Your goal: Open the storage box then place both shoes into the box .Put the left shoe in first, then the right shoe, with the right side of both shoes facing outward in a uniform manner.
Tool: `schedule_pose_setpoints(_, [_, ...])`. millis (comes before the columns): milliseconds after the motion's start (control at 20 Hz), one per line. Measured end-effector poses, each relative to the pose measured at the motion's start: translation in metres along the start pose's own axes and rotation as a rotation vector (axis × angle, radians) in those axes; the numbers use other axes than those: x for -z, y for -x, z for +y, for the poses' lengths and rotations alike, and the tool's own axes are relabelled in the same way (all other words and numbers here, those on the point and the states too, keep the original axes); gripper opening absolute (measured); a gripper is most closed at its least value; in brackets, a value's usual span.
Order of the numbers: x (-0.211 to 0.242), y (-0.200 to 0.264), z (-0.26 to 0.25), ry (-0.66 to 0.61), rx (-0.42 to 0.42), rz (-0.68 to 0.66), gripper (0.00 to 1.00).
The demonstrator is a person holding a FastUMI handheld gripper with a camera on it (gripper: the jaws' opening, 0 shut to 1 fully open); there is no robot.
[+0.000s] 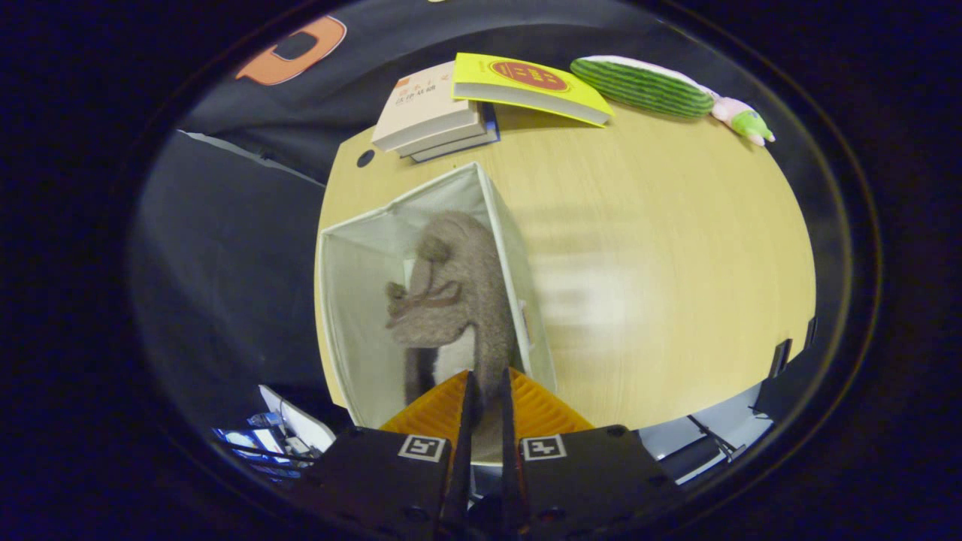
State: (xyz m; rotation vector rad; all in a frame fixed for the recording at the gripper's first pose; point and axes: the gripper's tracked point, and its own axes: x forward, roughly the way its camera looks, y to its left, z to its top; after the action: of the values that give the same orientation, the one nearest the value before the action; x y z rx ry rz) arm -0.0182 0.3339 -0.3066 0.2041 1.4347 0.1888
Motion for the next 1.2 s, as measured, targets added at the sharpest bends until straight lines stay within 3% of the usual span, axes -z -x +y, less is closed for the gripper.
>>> schedule_pose_setpoints(150, [-0.002,0.009,0.002,-0.018,-0.022,-0.011,0.48])
schedule_pose_setpoints(300, [-0.014,0.028,-0.005,0.017,-0.006,-0.091,0.63])
schedule_pose_setpoints(400, [-0.026,0.051,-0.01,0.06,0.012,-0.182,0.64])
schedule_pose_setpoints(650, [-0.072,0.129,-0.046,0.125,0.12,-0.523,0.8])
schedule_pose_setpoints(850, [-0.088,0.209,-0.06,0.118,0.136,-0.739,0.8])
schedule_pose_setpoints(900, [-0.088,0.226,-0.065,0.117,0.14,-0.779,0.82])
schedule_pose_setpoints(950, [-0.086,0.24,-0.069,0.122,0.144,-0.816,0.92])
schedule_pose_setpoints(1200, [-0.08,0.298,-0.077,0.157,0.138,-1.024,0.95])
